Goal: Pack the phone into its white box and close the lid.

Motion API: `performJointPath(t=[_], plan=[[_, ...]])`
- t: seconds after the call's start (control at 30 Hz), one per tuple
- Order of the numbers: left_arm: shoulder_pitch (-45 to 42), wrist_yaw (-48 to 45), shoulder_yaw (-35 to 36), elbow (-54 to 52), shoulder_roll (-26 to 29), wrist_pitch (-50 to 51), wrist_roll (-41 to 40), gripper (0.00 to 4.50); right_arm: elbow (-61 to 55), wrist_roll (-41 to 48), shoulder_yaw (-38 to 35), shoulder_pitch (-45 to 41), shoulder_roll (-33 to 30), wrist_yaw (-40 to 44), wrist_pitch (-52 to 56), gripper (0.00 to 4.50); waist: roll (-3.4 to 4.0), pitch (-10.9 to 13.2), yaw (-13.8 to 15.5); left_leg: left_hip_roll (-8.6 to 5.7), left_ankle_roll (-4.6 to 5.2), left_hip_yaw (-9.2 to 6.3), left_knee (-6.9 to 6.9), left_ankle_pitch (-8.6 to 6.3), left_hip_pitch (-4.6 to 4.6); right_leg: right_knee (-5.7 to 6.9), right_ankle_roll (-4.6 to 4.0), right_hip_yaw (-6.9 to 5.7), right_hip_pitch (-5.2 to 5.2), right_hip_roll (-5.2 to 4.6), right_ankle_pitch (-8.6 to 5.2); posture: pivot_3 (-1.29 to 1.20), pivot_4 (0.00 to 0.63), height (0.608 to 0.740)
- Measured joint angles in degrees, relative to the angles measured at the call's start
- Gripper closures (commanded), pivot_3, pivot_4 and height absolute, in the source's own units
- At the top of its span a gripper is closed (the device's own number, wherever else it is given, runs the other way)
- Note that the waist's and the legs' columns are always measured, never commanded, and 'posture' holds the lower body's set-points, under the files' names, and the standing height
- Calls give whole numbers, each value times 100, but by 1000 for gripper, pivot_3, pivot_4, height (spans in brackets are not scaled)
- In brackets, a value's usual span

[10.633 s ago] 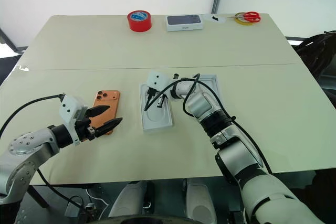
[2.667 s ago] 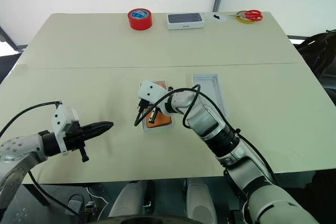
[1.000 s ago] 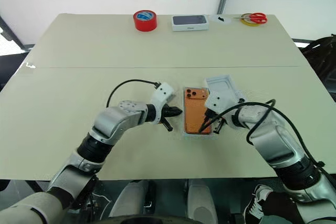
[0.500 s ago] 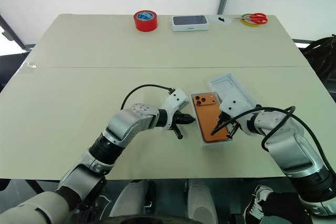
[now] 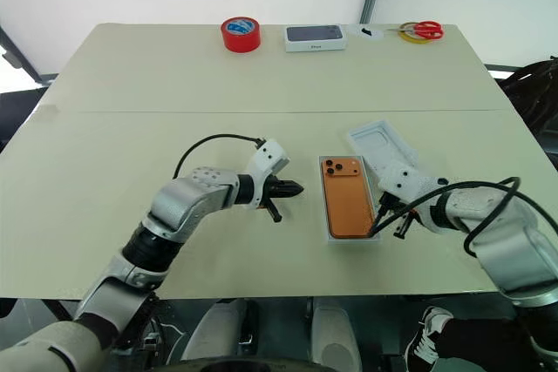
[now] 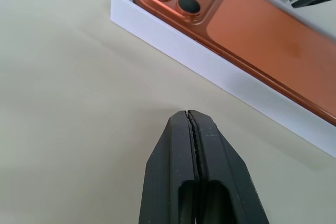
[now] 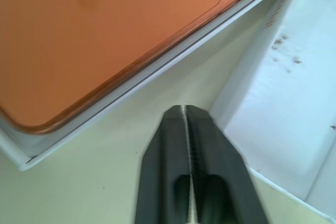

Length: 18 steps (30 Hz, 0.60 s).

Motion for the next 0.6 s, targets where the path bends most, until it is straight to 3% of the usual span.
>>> performJointPath(t=[0.03, 0.17, 0.4, 0.6], plan=[[77, -58, 39, -115, 110, -52, -27, 4500, -2, 115, -140, -39, -48, 85, 28, 2725, 0, 0, -4, 0, 0, 0, 0, 0, 1, -1, 0, 0, 0, 1, 0, 0, 150, 740], [468, -446, 247, -504, 777, -735, -54, 4500, 125, 519, -403, -805, -16, 52, 515, 571, 0, 0, -33, 3, 0, 4, -1, 0, 6, 1, -5, 2, -2, 4, 0, 0, 150, 740], [1025, -1352, 502, -971, 1310, -2250, -178, 4500, 1152, 709, 264, -1835, 407, -445, 1391, 571, 0, 0, 16, -7, 3, 10, 4, -2, -3, -5, -7, 4, 0, -17, 1, 0, 150, 740], [1299, -1491, 514, -996, 1411, -2749, -172, 4500, 2108, 686, 706, -2284, 530, -638, 1474, 571, 2, 0, -5, -5, 9, 15, 5, -5, -1, -2, -5, 8, -2, -12, 2, 0, 150, 740]])
